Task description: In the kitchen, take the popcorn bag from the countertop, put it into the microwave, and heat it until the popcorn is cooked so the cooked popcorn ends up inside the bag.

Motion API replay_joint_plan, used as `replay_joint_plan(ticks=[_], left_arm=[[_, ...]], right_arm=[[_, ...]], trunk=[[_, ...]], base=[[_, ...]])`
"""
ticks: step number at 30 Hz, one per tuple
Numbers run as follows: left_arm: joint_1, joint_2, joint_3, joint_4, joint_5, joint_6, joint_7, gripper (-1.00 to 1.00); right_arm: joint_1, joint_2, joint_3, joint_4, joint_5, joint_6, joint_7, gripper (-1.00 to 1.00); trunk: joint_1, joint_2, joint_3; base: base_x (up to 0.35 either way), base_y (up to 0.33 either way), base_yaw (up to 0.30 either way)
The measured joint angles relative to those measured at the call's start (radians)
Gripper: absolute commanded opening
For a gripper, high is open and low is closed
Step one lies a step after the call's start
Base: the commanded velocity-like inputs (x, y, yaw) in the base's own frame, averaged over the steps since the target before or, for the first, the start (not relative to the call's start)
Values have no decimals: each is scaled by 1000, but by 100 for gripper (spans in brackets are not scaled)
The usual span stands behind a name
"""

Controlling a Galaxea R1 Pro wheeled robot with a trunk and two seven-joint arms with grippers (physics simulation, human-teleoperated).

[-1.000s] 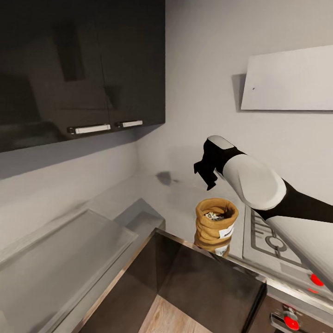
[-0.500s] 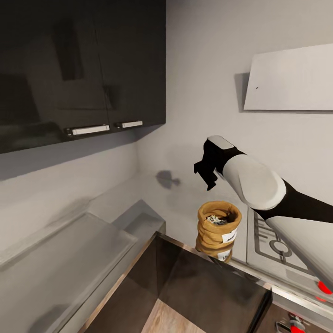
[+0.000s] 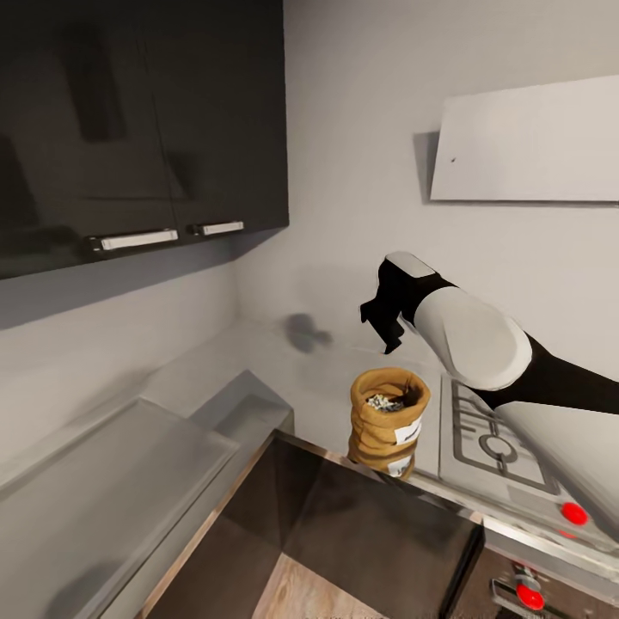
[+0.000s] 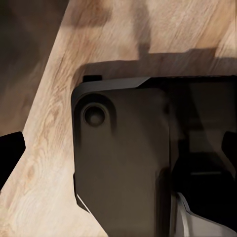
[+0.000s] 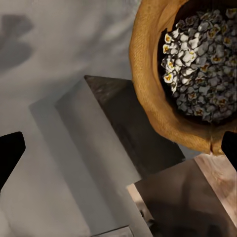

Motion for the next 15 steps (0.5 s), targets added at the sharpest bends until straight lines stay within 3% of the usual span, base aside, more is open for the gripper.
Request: replay_joint_plan(ticks=[15], left_arm=[[-1, 0, 0, 0, -1, 0, 0, 100]], right_arm=[[4, 0, -1, 0, 0, 0, 0, 100]], trunk=[[0, 1, -16]], base=[[0, 0, -220]])
